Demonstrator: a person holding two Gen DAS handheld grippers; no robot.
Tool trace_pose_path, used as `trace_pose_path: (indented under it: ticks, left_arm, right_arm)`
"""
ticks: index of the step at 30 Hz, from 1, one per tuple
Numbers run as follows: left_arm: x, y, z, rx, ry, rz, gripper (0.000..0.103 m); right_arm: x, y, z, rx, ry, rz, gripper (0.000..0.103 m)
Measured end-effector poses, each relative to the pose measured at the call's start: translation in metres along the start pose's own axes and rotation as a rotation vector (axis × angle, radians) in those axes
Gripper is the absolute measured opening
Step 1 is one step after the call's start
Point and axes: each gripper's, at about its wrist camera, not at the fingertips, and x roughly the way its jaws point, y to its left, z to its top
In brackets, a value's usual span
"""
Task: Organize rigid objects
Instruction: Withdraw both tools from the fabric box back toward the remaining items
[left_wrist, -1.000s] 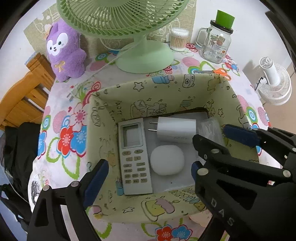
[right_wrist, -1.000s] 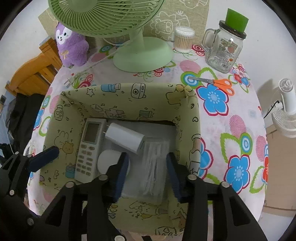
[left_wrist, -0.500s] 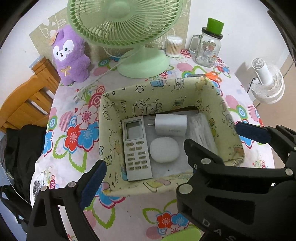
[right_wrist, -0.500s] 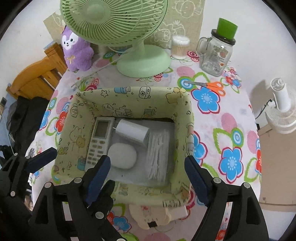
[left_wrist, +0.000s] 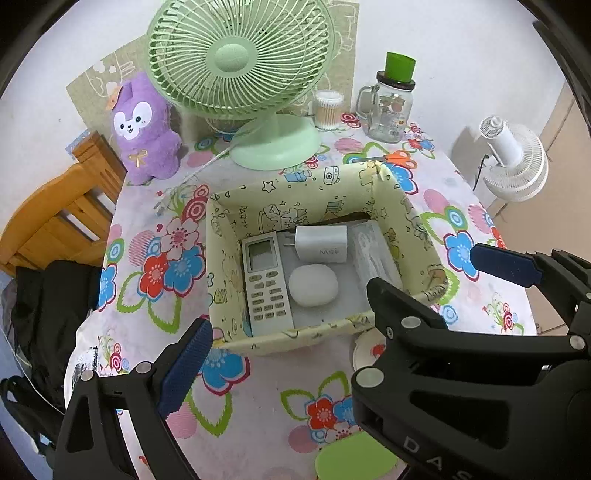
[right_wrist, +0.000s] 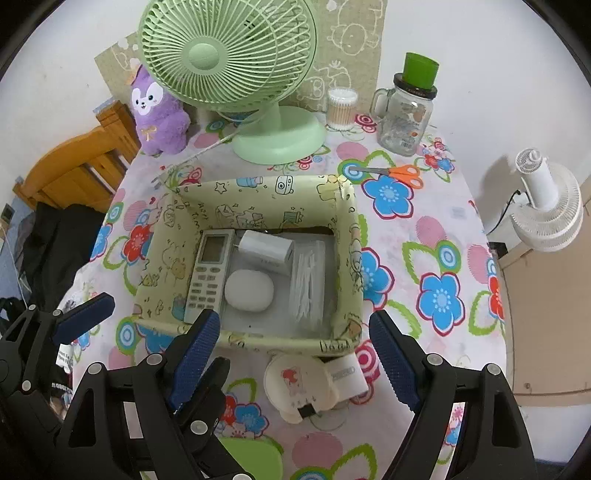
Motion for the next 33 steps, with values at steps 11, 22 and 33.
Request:
trace_pose_path:
  ticks: [11,22,33]
  left_arm:
    - [-0.021,-0.004,-0.014,0.02,-0.02,0.0,0.096]
    - [-0.038,-0.009,-0.03,0.055,-0.053,0.006,0.096]
    - [-0.038,-0.014,-0.051,0.087,-0.043,-0.025,0.096]
  right_arm:
    - [-0.029,0.005,-0.018,-0.003,-0.054,-0.043,0.085]
    - [-0.05,0.008,-0.037,0.002,-0.098,-0.092,0.085]
    - [-0.056,0.009,-0.062,0.026,-0.11,-0.14,0.085]
